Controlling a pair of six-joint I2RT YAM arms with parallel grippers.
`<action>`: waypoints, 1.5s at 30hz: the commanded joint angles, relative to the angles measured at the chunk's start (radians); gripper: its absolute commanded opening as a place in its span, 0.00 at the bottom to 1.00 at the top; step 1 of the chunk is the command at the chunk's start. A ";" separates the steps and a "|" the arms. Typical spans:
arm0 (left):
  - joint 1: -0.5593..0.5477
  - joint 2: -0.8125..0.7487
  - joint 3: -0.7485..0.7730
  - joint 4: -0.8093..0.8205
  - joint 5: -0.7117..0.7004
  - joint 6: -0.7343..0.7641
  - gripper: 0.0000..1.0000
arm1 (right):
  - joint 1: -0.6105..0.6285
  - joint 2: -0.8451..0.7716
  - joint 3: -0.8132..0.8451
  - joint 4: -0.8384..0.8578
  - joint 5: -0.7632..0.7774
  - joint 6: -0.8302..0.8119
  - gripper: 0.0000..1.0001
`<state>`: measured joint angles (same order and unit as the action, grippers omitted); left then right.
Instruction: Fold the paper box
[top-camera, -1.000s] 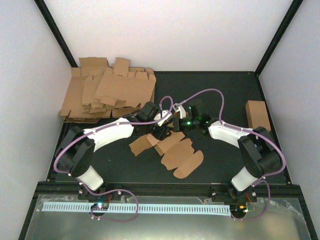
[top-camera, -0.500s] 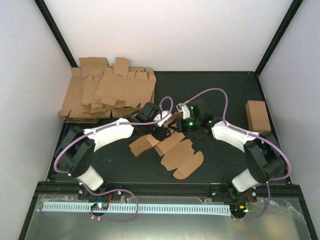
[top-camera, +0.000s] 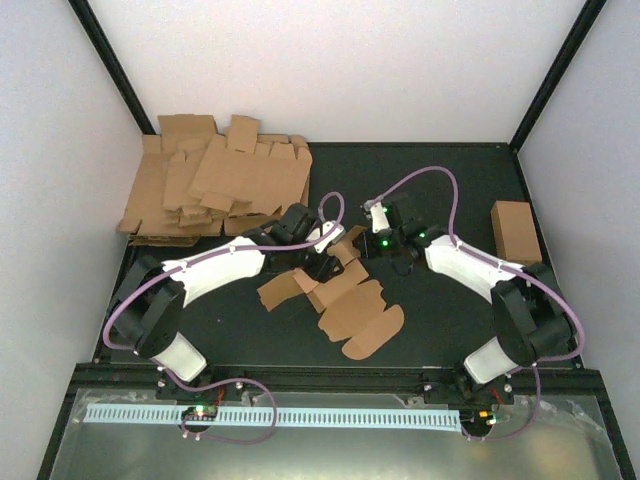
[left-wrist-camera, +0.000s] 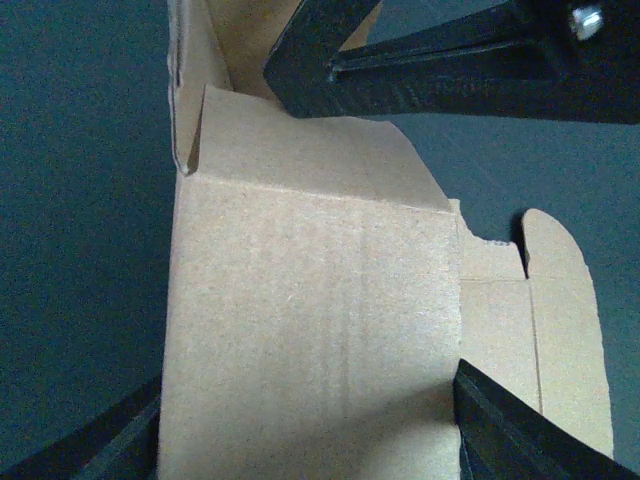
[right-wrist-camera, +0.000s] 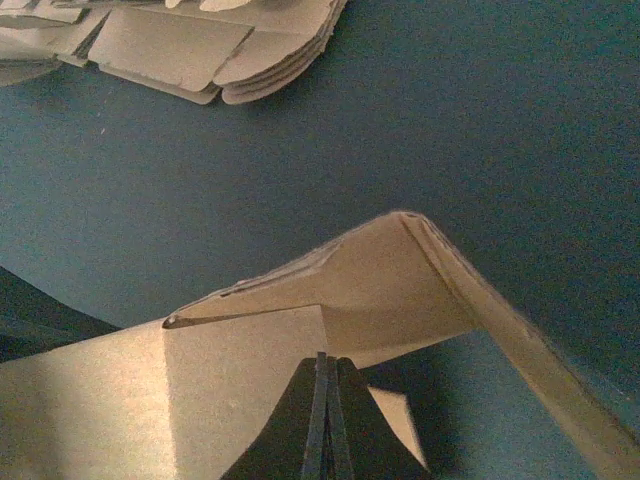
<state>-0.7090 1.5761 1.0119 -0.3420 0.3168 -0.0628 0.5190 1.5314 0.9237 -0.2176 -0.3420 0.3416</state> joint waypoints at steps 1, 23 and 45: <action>-0.005 -0.025 0.029 -0.004 0.045 0.004 0.65 | -0.005 0.014 0.020 -0.016 0.015 -0.036 0.02; -0.006 0.025 0.092 -0.117 0.041 0.050 0.65 | -0.005 0.012 0.006 -0.035 -0.054 -0.051 0.02; -0.040 0.088 0.094 -0.133 0.018 0.062 0.58 | -0.005 0.007 -0.102 0.158 -0.296 0.155 0.02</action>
<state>-0.7250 1.6238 1.0916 -0.4305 0.3504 -0.0109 0.5190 1.5436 0.8406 -0.1604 -0.5537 0.4191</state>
